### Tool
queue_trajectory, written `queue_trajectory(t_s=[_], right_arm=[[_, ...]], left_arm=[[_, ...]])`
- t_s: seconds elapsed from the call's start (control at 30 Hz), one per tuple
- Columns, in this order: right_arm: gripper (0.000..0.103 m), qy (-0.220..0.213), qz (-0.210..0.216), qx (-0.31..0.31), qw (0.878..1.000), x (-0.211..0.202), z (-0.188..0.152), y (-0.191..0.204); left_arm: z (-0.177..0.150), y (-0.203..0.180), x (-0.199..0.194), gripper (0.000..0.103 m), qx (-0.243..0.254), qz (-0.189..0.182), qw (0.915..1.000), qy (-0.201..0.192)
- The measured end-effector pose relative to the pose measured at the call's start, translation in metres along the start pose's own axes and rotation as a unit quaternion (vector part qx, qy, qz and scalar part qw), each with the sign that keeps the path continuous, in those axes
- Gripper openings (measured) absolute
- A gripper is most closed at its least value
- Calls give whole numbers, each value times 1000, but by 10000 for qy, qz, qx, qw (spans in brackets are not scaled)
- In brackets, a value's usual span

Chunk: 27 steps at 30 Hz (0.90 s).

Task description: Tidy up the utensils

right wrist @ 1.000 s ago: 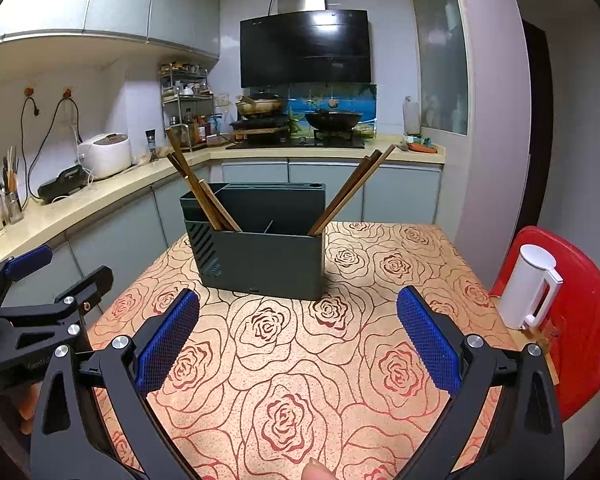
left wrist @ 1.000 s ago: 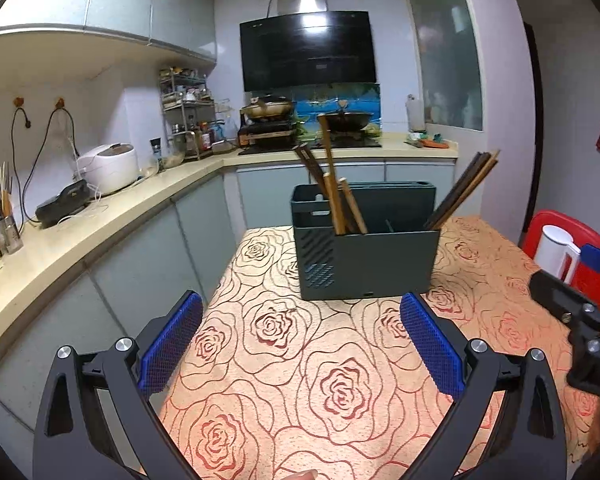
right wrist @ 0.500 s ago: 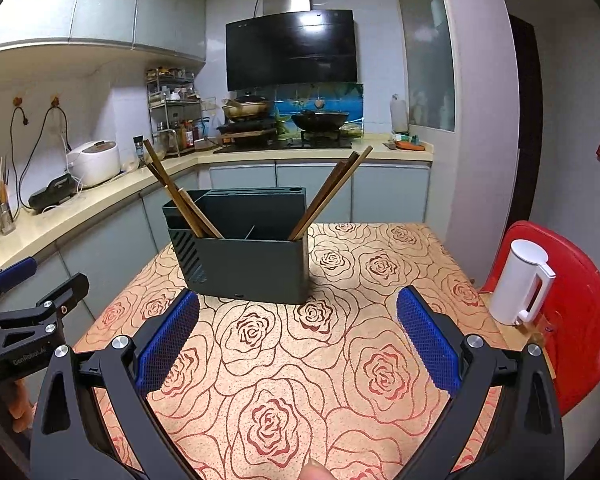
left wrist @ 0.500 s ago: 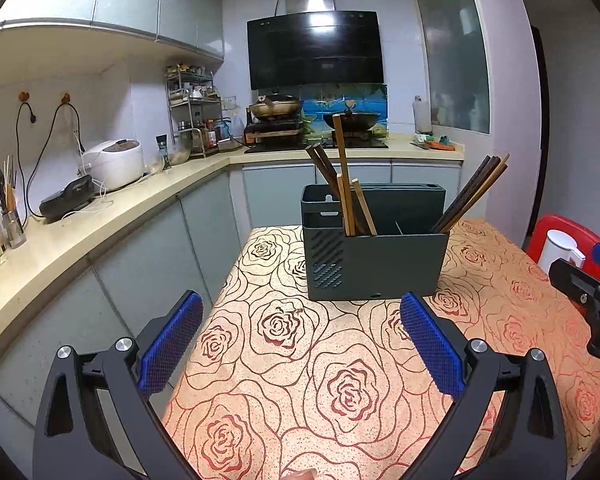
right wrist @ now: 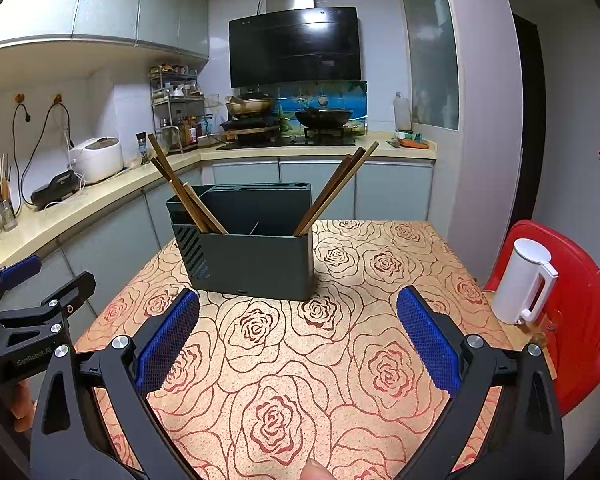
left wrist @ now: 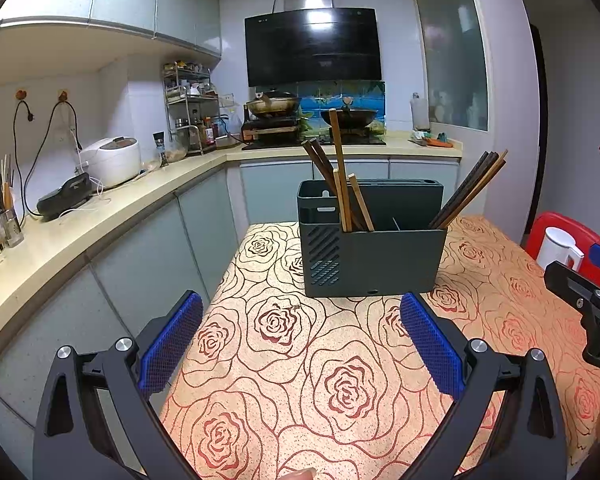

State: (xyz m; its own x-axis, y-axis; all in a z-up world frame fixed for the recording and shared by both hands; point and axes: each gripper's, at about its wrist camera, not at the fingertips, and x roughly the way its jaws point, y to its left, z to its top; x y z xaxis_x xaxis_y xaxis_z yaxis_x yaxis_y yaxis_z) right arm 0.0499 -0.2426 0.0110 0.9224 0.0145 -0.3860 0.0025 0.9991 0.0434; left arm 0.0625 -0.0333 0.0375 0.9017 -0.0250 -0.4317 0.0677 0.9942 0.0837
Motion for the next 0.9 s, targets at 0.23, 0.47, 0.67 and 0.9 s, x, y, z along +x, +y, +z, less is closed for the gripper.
queue_trajectory(t_s=[0.23, 0.47, 0.67, 0.9], right_arm=[[96, 15, 15, -11, 10000, 0, -1, 1], [96, 16, 16, -9, 10000, 0, -1, 2], [96, 20, 23, -13, 10000, 0, -1, 2], [96, 17, 21, -7, 10000, 1, -1, 2]], left_arm=[[-1, 0, 0, 96, 7, -14, 10000, 13], [-2, 0, 1, 96, -3, -19, 10000, 38], [-2, 0, 1, 96, -3, -15, 10000, 40], [-3, 0, 1, 96, -3, -18, 10000, 40]])
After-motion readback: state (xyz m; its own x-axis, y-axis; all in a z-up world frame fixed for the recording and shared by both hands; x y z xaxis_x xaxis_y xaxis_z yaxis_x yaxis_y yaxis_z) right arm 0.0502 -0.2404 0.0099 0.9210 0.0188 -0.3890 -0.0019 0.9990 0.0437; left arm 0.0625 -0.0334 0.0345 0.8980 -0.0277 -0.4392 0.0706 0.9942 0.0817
